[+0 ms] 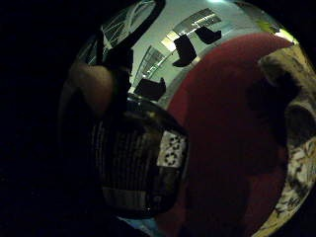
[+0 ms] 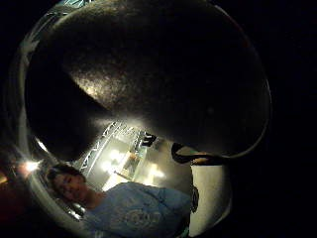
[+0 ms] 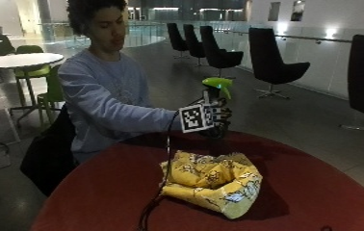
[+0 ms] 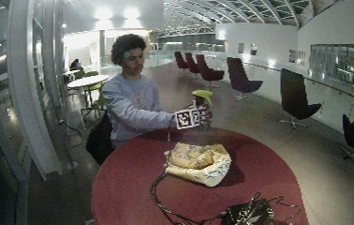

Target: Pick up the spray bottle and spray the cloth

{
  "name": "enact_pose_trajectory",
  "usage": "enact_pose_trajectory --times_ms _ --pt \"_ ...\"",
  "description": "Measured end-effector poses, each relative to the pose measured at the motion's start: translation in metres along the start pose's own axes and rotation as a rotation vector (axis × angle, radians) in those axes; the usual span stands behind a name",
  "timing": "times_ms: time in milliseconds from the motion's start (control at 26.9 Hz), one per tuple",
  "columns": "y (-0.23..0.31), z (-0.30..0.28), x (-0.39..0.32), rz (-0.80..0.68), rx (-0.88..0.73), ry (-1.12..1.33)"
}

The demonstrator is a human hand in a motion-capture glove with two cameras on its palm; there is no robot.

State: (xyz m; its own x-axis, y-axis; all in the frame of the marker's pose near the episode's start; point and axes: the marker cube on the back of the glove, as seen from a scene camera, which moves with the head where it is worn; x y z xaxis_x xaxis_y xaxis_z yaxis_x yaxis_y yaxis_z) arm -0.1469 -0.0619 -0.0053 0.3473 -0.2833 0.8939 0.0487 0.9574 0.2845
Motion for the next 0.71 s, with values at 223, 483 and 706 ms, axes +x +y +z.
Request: enact_pose_trajectory --times_ms 223,483,706 --pt "0.003 0.017 0.017 0.016 -0.015 0.015" --pt "0.001 0.018 0.023 0.019 -0.019 0.020" --pt "0.022 -0.007 0.006 0.009 -0.075 0.090"
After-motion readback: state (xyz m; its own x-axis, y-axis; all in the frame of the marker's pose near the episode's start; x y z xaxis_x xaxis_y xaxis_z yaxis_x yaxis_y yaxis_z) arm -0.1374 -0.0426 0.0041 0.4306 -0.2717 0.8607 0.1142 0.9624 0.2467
